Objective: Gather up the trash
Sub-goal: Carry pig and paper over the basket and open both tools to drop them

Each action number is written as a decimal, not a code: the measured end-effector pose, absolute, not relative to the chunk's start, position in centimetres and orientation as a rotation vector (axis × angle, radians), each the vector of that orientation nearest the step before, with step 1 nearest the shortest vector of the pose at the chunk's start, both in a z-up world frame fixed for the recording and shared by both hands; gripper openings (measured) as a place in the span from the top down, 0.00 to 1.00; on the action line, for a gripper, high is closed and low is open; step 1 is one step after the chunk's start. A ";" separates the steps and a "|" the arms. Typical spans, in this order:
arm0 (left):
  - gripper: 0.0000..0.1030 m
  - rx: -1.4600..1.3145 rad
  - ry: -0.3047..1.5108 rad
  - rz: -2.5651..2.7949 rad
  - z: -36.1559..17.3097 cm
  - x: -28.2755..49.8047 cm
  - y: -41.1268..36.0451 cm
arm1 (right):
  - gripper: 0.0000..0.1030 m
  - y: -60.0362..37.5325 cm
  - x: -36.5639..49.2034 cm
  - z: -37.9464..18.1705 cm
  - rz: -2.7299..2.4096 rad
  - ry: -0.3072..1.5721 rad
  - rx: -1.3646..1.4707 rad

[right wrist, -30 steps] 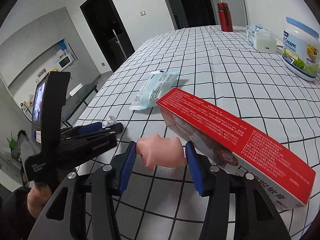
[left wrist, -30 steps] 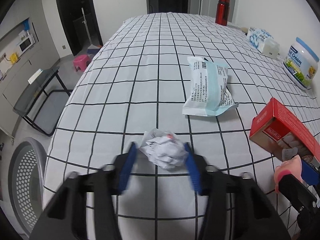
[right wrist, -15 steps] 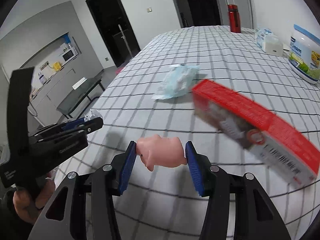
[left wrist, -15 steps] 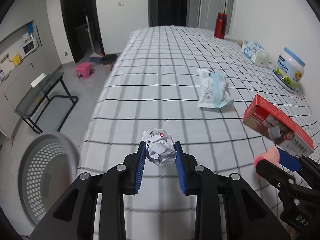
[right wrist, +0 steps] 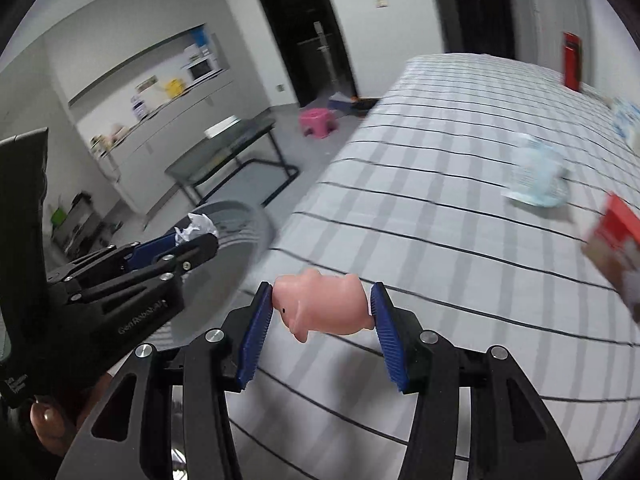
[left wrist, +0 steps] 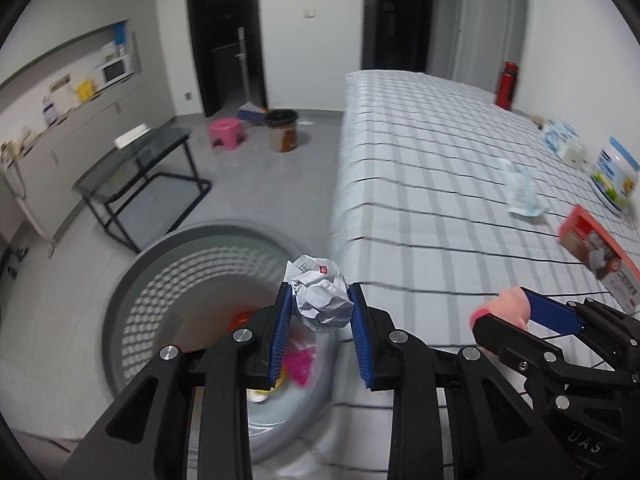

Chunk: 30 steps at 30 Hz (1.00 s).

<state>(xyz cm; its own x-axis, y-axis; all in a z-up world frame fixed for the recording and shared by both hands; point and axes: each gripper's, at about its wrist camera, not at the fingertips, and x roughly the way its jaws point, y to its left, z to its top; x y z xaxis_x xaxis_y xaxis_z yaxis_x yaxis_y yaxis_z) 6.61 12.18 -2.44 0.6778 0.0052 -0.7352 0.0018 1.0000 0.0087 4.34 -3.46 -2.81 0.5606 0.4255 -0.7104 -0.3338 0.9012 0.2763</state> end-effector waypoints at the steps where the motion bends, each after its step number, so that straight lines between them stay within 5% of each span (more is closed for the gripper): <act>1: 0.72 0.004 0.829 0.014 -2.6 6.5 13.0 | 0.53 -2.4 4.5 -2.8 0.464 0.870 0.106; 20: 0.69 -0.102 0.909 0.166 -6.8 6.3 25.3 | 0.53 10.3 8.2 -4.7 0.610 0.946 -0.031; 23: 0.56 -0.103 0.911 0.177 -7.0 6.4 25.5 | 0.52 11.0 8.4 -4.9 0.617 0.950 -0.044; 25: 0.49 -0.105 0.904 0.182 -6.9 6.3 25.6 | 0.43 11.1 8.5 -5.0 0.615 0.947 -0.047; 30: 0.46 -0.109 0.903 0.191 -7.0 6.0 26.0 | 0.42 11.2 8.5 -5.1 0.611 0.943 -0.046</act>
